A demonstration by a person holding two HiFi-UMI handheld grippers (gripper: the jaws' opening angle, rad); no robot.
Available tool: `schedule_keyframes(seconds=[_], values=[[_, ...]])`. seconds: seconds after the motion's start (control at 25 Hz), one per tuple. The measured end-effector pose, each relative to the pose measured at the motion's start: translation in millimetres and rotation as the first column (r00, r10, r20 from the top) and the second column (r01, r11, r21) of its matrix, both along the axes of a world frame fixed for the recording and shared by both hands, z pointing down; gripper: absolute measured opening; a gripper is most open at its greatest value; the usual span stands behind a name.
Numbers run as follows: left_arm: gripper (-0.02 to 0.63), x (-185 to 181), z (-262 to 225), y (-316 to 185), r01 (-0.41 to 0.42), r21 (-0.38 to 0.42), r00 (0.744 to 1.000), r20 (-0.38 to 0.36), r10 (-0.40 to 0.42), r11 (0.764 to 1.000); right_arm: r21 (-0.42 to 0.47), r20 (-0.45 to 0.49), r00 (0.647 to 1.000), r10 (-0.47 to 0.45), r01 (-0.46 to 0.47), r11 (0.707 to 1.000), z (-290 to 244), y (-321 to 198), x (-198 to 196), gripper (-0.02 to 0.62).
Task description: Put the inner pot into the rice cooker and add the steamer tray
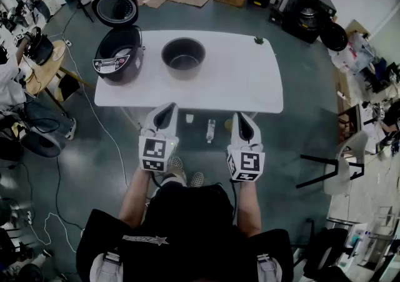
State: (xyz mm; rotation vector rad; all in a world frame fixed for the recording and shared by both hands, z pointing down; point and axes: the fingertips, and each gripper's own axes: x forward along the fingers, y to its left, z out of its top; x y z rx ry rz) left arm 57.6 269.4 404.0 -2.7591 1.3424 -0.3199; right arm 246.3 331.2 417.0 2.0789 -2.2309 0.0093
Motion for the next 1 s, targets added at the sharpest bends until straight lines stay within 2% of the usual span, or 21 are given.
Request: schedule_keyframes(seconds=[0.24, 0.48, 0.72, 1.0], values=[[0.011, -4.5, -0.3, -1.9, 0.003, -0.007, 1.0, -0.003, -0.003, 1.0, 0.009, -0.017, 1.0, -0.003, 0.003, 1.0, -0.4, -3.3, -6.1, 0.003], [0.011, -15.6, -1.8, -25.4, 0.015, -0.003, 1.0, -0.003, -0.015, 1.0, -0.014, -0.014, 1.0, -0.012, 0.012, 1.0, 5.1, -25.6, -16.1, 0.003], [0.011, -45.8, 4.4, -82.0, 0.01, -0.025, 1.0, -0.007, -0.01, 1.0, -0.031, -0.002, 1.0, 0.025, -0.025, 0.999, 10.0, -74.4, -40.3, 0.003], [0.011, -62.8, 19.6, -173.2, -0.056, -0.063, 0.998, 0.002, 0.056, 0.996, -0.063, 0.021, 0.994, 0.105, -0.104, 0.993, 20.9, -149.6, -62.0, 0.003]])
